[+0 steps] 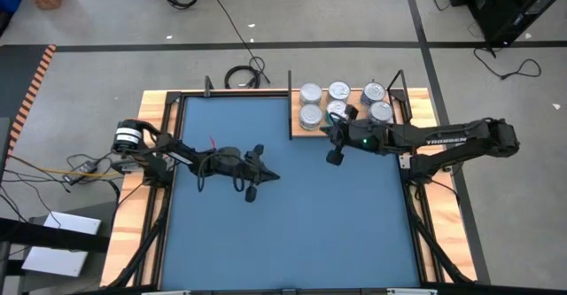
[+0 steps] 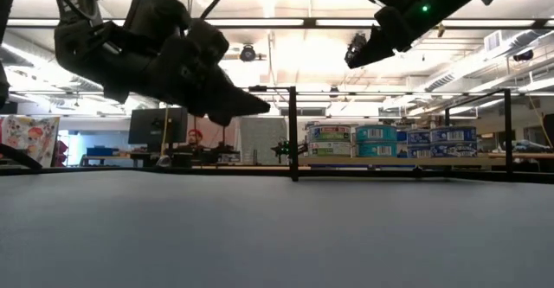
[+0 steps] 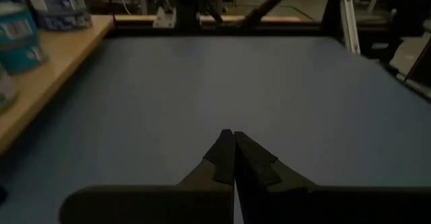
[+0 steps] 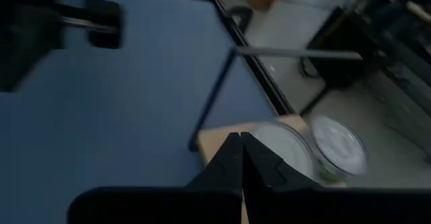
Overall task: Stack canned seafood by type on shelf
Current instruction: Return to Home Position
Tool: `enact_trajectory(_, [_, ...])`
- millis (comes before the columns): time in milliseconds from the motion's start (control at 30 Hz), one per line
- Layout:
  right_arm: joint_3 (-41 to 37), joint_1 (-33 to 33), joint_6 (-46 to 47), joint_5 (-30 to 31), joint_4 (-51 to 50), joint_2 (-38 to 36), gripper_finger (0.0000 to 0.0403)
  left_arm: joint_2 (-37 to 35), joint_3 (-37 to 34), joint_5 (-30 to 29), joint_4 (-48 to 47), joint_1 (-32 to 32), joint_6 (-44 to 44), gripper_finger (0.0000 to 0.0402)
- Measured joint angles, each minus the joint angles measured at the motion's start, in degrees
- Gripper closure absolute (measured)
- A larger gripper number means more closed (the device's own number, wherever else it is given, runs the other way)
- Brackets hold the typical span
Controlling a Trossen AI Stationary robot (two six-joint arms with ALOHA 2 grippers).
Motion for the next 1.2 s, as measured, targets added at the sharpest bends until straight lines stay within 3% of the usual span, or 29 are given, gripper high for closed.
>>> enact_trajectory(200, [-3.82, 3.04, -0.71, -0.96, 7.79, -0.01, 0.0399, -4.77, -0.01, 2.37, -3.91, 2.36, 0.01, 0.0397])
enact_trajectory(567, [-14.00, 4.14, -3.15, -8.89, 24.20, -2.87, 0.0398, -17.26, -0.02, 1.74, -16.44, 2.87, 3.31, 0.0397])
enact_trajectory(833, [-20.78, 6.58, -3.51, -13.05, 29.76, -11.74, 0.0398, -19.15, -0.02, 2.79, -17.76, 2.87, 3.49, 0.0397])
enact_trajectory(1200, [-28.11, 11.91, -3.88, -9.23, 29.50, -24.42, 0.0398, -22.60, -0.02, 3.02, -21.00, 2.87, 4.52, 0.0397])
